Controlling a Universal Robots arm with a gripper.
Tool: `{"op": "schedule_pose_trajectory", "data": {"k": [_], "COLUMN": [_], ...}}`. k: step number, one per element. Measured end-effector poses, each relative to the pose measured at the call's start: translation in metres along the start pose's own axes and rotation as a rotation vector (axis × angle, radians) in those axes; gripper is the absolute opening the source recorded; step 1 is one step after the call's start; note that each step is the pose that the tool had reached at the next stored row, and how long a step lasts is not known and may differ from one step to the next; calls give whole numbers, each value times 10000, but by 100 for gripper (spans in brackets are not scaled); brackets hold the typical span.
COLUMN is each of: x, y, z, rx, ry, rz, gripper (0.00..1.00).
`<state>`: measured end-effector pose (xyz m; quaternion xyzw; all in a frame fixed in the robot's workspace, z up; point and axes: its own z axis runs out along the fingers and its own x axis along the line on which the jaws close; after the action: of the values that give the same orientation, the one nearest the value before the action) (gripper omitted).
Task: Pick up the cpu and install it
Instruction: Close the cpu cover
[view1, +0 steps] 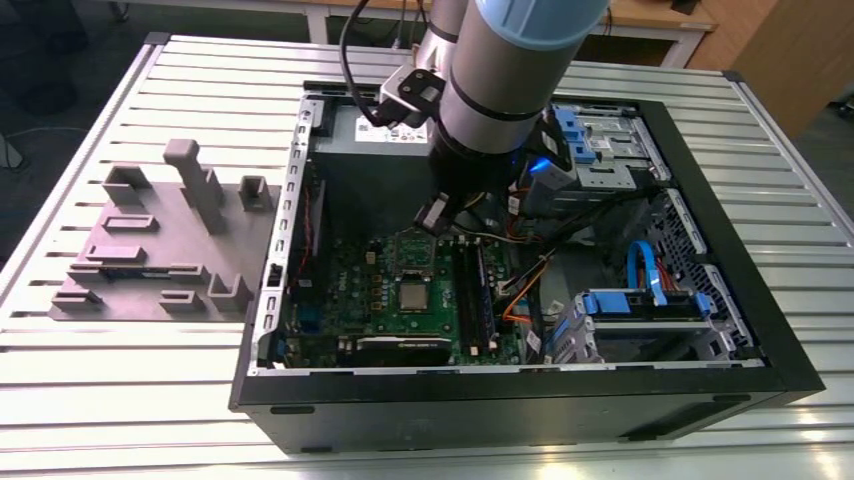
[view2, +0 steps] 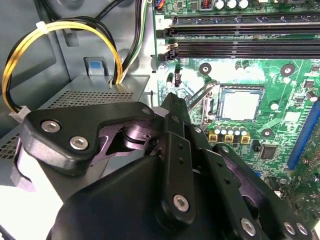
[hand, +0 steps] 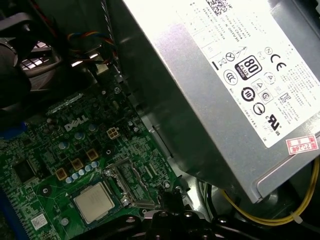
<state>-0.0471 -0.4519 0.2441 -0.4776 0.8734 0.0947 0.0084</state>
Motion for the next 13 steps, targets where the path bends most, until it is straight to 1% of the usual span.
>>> {"op": "schedule_pose_trajectory", "data": {"k": [2,4,10,13], "x": [2,5,6,18], "y": [-1,-1,-1,-7], "z": [-3,-20,-30,-35], "rx": [0,-3,-4,-5], "ry": [2,5,8,11], "rz": [-6,-29,-39,-53], "gripper": [10,10,10,10]}}
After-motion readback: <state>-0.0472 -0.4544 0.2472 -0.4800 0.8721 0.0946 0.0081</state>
